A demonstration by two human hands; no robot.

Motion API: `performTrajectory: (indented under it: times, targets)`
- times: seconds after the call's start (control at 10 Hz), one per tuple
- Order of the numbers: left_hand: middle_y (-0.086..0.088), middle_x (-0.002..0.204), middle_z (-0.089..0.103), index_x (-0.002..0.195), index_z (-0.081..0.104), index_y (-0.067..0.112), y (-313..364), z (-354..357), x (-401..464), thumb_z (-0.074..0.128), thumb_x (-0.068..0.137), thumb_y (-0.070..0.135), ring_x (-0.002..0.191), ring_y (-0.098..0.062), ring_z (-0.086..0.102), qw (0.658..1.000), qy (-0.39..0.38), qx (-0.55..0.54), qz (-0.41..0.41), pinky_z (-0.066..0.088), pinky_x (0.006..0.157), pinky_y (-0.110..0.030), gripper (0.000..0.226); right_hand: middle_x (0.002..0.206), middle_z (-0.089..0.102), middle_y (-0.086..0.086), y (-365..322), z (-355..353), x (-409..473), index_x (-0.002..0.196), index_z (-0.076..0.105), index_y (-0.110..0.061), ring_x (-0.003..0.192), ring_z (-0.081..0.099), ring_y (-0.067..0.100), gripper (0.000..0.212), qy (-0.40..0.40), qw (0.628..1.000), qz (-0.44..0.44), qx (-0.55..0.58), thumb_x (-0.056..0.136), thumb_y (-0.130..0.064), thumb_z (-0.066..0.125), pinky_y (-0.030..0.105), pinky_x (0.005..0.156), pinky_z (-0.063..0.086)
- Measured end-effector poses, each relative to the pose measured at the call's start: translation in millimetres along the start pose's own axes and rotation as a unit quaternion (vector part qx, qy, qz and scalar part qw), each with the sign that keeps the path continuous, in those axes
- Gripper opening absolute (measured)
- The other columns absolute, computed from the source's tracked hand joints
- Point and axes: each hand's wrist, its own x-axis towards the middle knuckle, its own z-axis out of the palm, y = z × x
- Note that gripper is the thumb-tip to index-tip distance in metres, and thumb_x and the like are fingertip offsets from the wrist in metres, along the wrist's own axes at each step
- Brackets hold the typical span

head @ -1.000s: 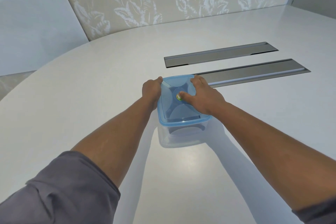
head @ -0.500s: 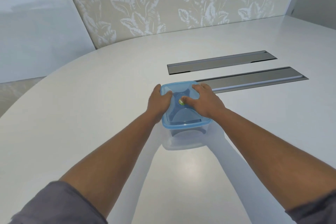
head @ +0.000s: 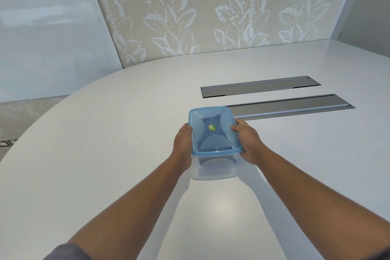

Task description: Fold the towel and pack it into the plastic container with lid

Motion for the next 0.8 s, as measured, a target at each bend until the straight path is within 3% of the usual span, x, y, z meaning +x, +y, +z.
performTrajectory:
  times: [0.3,0.4,0.5,0.6,0.7,0.8]
  targets:
    - [-0.012,0.108,0.074,0.114,0.069,0.010,4.4,-25.7,-5.0,0.041,0.105,0.020,0.088,-0.027,0.069,1.000,0.022,0.000,0.002,0.057,0.079,-0.039,0.031,0.090,0.079,-0.001,10.0,24.4,-6.2,0.111,0.069,-0.027,0.075,0.075,0.019,0.035,-0.037,0.999,0.000,0.010,0.099,-0.007,0.042,0.037,0.066,0.062]
    - [-0.013,0.118,0.071,0.121,0.066,0.013,3.9,-25.5,-4.8,0.042,0.106,0.023,0.097,-0.028,0.069,0.999,0.030,0.017,0.004,0.057,0.085,-0.040,0.031,0.099,0.078,0.004,9.7,23.7,-8.1,0.114,0.068,-0.026,0.079,0.075,0.021,0.033,-0.039,0.999,-0.006,-0.004,0.099,-0.009,0.043,0.039,0.071,0.062]
    - [-0.013,0.122,0.068,0.126,0.061,0.009,8.8,-25.6,-8.2,0.041,0.107,0.028,0.097,-0.025,0.068,0.997,0.041,0.070,0.013,0.057,0.079,-0.036,0.033,0.113,0.072,0.008,4.6,23.6,-12.4,0.126,0.060,-0.019,0.094,0.071,0.024,0.030,-0.033,0.998,-0.017,-0.042,0.101,-0.018,0.045,0.043,0.083,0.057]
    - [-0.007,0.146,0.053,0.147,0.047,0.014,16.1,-27.1,-14.5,0.046,0.105,0.038,0.123,-0.023,0.058,0.988,0.039,0.146,0.041,0.051,0.099,-0.037,0.048,0.119,0.055,-0.003,-6.1,23.3,-19.7,0.126,0.048,-0.019,0.102,0.058,0.021,0.026,-0.026,0.993,-0.047,-0.108,0.100,-0.026,0.045,0.037,0.082,0.049]
    - [-0.001,0.169,0.018,0.162,0.019,0.017,25.3,-25.7,-28.2,0.051,0.102,0.047,0.154,-0.022,0.020,0.948,0.041,0.298,0.106,0.023,0.123,-0.047,0.075,0.140,0.040,-0.007,-18.1,24.8,-35.7,0.148,0.036,-0.030,0.132,0.043,0.020,0.047,-0.008,0.975,-0.083,-0.205,0.101,-0.032,0.043,0.034,0.100,0.037]
    - [-0.001,0.171,0.008,0.162,0.016,0.018,40.4,-19.5,-39.1,0.049,0.101,0.052,0.157,-0.020,0.001,0.878,0.063,0.437,0.187,0.010,0.125,-0.049,0.078,0.165,0.028,0.001,-31.1,31.8,-52.6,0.160,0.023,-0.014,0.150,0.028,0.022,0.061,0.041,0.935,-0.193,-0.294,0.104,-0.028,0.041,0.037,0.119,0.025]
